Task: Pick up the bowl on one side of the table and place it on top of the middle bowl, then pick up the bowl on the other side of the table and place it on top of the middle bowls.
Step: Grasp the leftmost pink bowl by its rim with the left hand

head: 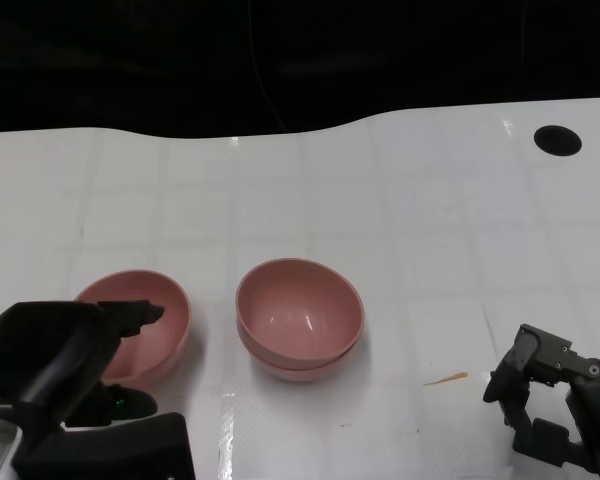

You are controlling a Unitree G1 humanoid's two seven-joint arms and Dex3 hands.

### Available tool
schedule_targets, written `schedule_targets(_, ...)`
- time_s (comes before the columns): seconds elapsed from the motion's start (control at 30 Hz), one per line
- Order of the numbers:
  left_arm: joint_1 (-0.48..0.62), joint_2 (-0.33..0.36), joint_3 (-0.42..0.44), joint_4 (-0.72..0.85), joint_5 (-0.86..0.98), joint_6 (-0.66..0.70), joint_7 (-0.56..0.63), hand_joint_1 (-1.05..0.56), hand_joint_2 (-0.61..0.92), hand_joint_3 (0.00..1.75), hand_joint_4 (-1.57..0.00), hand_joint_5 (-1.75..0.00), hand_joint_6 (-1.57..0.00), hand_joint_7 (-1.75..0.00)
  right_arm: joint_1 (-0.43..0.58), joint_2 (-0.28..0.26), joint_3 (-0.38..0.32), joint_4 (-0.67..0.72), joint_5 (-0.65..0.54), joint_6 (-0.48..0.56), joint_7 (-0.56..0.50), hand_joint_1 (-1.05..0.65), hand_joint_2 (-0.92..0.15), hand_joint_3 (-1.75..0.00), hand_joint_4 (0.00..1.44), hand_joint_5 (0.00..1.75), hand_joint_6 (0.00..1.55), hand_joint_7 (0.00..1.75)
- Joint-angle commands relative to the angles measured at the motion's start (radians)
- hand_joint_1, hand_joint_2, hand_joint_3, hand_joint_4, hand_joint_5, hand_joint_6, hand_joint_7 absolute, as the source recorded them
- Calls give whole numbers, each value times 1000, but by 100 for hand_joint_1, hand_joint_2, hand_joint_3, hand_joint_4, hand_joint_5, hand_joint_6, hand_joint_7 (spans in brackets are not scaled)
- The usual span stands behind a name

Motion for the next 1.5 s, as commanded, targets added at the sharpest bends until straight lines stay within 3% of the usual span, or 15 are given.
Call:
schedule_targets(0.03, -15, 13, -17, 32, -17, 14, 30, -79, 84, 0, -72, -1, -74, -1, -3, -4, -2, 3, -9, -9, -16, -17, -69, -92, 84, 175, 73, 152)
schedule_targets(1.23, -115, 66, -153, 375, -123, -47, 207, -78, 87, 0, -75, -1, -78, -1, -18, -1, 17, 46, -53, -83, -52, -18, -67, -95, 84, 175, 73, 153)
schedule_targets(1.5, -136, 70, -160, 448, -163, -100, 252, -67, 86, 0, -78, -1, -81, -1, -22, 1, 25, 59, -41, -85, -52, -18, -64, -99, 84, 175, 73, 155)
